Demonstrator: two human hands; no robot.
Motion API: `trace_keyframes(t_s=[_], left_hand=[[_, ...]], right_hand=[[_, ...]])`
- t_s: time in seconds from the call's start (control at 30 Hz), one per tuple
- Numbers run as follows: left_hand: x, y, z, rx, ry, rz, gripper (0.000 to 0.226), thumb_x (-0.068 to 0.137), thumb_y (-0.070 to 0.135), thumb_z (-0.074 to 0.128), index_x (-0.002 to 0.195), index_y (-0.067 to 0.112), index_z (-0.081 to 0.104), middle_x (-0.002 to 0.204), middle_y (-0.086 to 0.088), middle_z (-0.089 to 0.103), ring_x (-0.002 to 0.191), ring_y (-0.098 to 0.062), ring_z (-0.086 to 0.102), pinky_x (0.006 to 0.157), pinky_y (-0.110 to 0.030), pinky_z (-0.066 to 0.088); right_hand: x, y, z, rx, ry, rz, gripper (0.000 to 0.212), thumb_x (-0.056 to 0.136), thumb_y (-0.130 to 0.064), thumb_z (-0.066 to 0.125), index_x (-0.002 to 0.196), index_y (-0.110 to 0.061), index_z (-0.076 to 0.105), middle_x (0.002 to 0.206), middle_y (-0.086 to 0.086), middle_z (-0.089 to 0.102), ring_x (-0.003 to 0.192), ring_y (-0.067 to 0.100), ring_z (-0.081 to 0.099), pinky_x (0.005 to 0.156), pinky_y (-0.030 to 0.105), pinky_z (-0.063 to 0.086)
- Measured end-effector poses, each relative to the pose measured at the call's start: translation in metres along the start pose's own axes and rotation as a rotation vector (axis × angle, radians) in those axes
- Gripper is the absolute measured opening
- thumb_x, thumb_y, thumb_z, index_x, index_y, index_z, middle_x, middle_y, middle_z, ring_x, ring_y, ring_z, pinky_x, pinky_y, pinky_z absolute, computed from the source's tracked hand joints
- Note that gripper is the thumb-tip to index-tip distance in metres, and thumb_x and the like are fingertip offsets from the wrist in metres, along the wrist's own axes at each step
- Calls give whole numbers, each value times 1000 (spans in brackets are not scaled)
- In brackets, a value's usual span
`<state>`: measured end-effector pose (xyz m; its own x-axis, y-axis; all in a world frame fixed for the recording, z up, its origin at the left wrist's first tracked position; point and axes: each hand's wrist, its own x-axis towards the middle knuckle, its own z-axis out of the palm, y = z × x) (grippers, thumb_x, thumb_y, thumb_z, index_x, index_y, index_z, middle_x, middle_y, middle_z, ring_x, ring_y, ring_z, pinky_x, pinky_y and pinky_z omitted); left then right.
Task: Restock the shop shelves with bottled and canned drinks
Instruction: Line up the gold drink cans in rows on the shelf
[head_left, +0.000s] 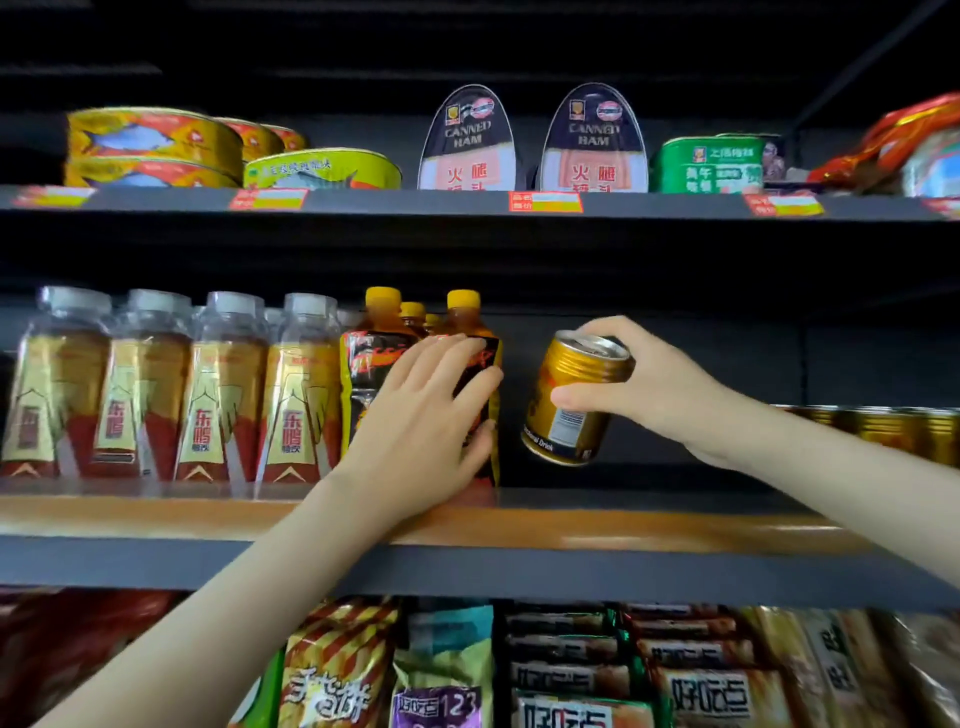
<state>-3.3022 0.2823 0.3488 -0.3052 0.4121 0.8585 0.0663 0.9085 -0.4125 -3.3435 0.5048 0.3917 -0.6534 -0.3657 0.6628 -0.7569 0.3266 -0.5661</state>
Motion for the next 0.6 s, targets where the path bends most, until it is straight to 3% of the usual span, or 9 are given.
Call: trace_keyframes(t_s=[0.2,0.47,0.53,0.6], left_hand=[[16,-15,0,42,-37,90,37,89,31,47,114,8,63,124,-15,59,115,-34,55,101,-45,42],[13,-24,10,117,54,178,36,90,31,48,115,10,62,127,-17,57,116,-31,50,92,-41,45],[12,-24,12,114,61,185,36,91,30,49,116,9,61,128,-17,56,118,-31,49,92,-42,45],[12,-24,15,100,56,184,35,93,29,49,118,9,62,130,-17,55,122,-32,48,95,-44,44]], right_hand=[[41,24,17,-96,-123,180,58,72,-33,83,118,-27,49,110,-4,59,98,12,59,75,32,57],[71,61,41,-321,-145,243,69,73,-42,81,127,-17,45,119,7,57,103,25,61,74,38,60],[75,73,46,-363,-167,243,79,74,-45,80,136,-18,40,129,9,54,112,27,58,81,38,58],[78,84,44,-418,-259,170,95,74,-47,79,149,-26,23,152,11,34,134,29,41,102,37,46]])
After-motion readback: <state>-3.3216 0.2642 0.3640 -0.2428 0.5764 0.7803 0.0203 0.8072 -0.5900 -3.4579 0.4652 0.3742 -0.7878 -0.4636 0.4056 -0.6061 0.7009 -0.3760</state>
